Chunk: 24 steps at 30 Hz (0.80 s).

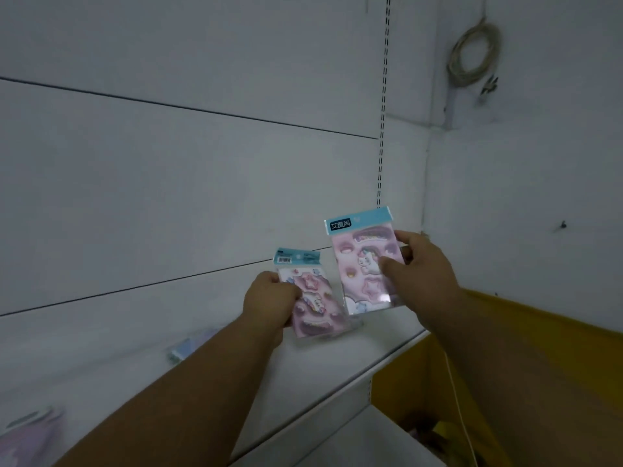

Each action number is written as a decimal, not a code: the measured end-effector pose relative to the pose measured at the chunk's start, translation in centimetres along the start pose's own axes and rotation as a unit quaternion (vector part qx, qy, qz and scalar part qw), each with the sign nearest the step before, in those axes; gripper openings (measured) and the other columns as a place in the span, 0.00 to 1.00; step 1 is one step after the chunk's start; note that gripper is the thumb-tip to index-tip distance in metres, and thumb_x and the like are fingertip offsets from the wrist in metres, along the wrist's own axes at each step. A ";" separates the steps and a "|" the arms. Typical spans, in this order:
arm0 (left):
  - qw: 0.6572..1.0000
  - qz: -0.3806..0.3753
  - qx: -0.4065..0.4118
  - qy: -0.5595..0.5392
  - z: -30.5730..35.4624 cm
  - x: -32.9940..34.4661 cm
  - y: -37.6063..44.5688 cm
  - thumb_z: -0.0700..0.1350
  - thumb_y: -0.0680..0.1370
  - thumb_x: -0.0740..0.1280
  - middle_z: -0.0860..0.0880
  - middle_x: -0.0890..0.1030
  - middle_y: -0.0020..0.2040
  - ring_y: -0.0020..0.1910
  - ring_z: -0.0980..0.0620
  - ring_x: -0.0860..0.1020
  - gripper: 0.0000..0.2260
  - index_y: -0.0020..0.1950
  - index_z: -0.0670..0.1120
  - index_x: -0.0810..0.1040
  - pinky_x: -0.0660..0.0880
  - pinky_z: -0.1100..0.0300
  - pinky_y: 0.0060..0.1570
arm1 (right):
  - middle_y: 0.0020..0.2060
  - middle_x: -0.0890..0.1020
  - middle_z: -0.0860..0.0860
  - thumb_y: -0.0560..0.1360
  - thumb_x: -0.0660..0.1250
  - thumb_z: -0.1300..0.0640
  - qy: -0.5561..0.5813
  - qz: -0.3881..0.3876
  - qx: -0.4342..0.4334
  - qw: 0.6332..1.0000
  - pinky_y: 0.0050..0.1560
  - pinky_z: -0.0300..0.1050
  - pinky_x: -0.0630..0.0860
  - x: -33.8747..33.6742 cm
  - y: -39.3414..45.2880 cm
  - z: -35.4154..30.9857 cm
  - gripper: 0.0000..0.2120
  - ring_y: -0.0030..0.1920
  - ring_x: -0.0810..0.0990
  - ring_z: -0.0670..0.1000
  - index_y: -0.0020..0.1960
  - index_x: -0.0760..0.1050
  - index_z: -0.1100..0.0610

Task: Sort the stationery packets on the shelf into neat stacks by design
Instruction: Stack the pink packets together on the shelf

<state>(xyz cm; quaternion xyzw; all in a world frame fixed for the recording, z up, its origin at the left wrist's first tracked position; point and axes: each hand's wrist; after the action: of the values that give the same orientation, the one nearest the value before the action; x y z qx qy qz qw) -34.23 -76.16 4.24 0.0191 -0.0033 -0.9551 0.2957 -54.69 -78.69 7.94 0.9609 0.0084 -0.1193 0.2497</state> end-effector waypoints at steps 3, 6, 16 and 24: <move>0.999 0.019 -0.022 0.040 -0.3 1.6 3.5 0.34 0.73 0.68 0.38 0.82 0.46 0.41 0.41 0.84 0.07 0.50 0.39 0.77 0.83 0.48 0.42 | 0.46 0.84 0.49 0.76 0.67 0.58 -0.001 -0.021 0.020 1.000 0.42 0.51 0.84 0.5 3.0 2.3 0.11 0.42 0.85 0.51 0.57 0.75 0.48; 0.995 0.033 -0.065 0.071 -0.4 2.9 5.3 0.33 0.73 0.69 0.38 0.82 0.44 0.37 0.44 0.82 0.06 0.48 0.38 0.76 0.81 0.54 0.34 | 0.47 0.84 0.50 0.76 0.67 0.57 -0.010 -0.052 0.027 0.998 0.44 0.54 0.84 1.0 5.4 4.1 0.09 0.43 0.86 0.53 0.55 0.75 0.47; 0.921 0.059 -0.099 0.371 -1.4 6.5 6.3 0.48 0.70 0.76 0.46 0.82 0.37 0.28 0.53 0.77 0.14 0.47 0.43 0.75 0.73 0.64 0.27 | 0.44 0.86 0.51 0.74 0.67 0.60 0.016 -0.198 0.010 0.980 0.42 0.52 0.85 2.7 12.1 9.5 0.09 0.40 0.86 0.51 0.53 0.80 0.51; 0.939 0.193 -0.002 0.285 -1.3 8.9 6.9 0.52 0.81 0.61 0.45 0.84 0.41 0.37 0.47 0.82 0.15 0.42 0.43 0.77 0.82 0.53 0.45 | 0.49 0.84 0.57 0.74 0.68 0.61 0.014 -0.301 0.063 0.952 0.45 0.55 0.84 4.9 13.6 13.1 0.10 0.45 0.85 0.56 0.55 0.77 0.57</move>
<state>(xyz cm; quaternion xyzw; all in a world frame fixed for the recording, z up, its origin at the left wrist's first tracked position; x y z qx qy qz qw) -37.65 -86.87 2.72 0.2892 0.0794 -0.8342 0.4629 -51.88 -97.11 2.25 0.9292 0.2930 -0.1755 0.1411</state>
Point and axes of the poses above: each hand's wrist, its own y-axis towards the middle knuckle, its own x-axis out of the palm, z = x × y
